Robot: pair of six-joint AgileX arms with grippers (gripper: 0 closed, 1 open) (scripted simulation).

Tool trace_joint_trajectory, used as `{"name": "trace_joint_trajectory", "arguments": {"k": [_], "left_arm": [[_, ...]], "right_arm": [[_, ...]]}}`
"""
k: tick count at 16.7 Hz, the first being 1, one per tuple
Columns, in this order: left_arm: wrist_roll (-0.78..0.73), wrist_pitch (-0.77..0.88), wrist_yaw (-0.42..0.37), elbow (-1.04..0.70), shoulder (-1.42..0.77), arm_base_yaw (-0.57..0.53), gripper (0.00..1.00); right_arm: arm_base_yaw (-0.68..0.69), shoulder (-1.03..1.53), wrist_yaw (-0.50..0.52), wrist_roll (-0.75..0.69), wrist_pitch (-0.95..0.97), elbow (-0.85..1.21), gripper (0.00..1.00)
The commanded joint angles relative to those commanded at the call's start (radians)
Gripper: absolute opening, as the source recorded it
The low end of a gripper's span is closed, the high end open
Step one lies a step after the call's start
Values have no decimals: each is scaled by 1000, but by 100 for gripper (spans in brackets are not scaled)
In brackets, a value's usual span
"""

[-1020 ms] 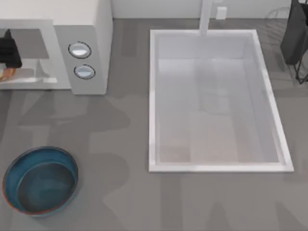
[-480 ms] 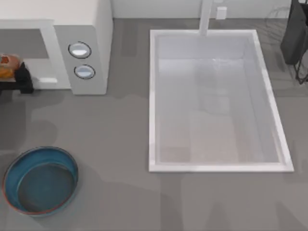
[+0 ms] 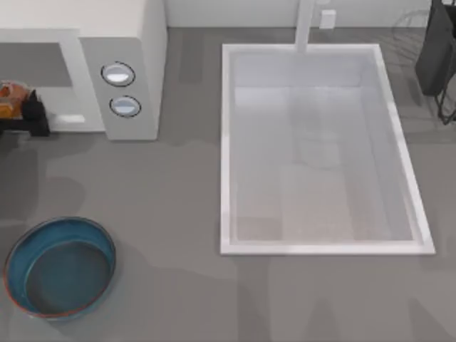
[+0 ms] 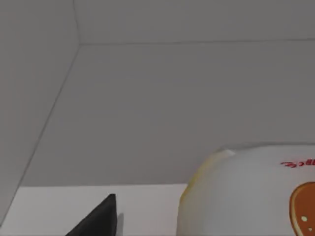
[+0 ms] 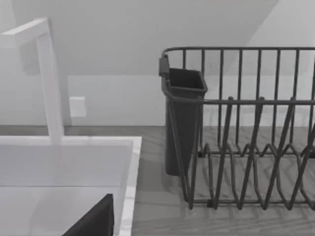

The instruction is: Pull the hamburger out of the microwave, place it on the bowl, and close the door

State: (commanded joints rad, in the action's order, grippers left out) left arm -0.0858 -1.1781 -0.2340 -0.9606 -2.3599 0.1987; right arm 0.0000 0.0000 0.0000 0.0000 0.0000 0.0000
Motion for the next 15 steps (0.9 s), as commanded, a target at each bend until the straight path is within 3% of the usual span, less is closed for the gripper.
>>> {"name": "trace_joint_trajectory", "arguments": {"k": [4,11,15], "left_arm": [[3,70,8,-113,-83,-9,100],[15,337,42,-604,-342,-44,100],[21,459,57,-774,-437,-61,100]], "right_arm": [[0,0,0,0,0,0,100],[0,0,0,0,0,0,100],[0,0,0,0,0,0,100]]}}
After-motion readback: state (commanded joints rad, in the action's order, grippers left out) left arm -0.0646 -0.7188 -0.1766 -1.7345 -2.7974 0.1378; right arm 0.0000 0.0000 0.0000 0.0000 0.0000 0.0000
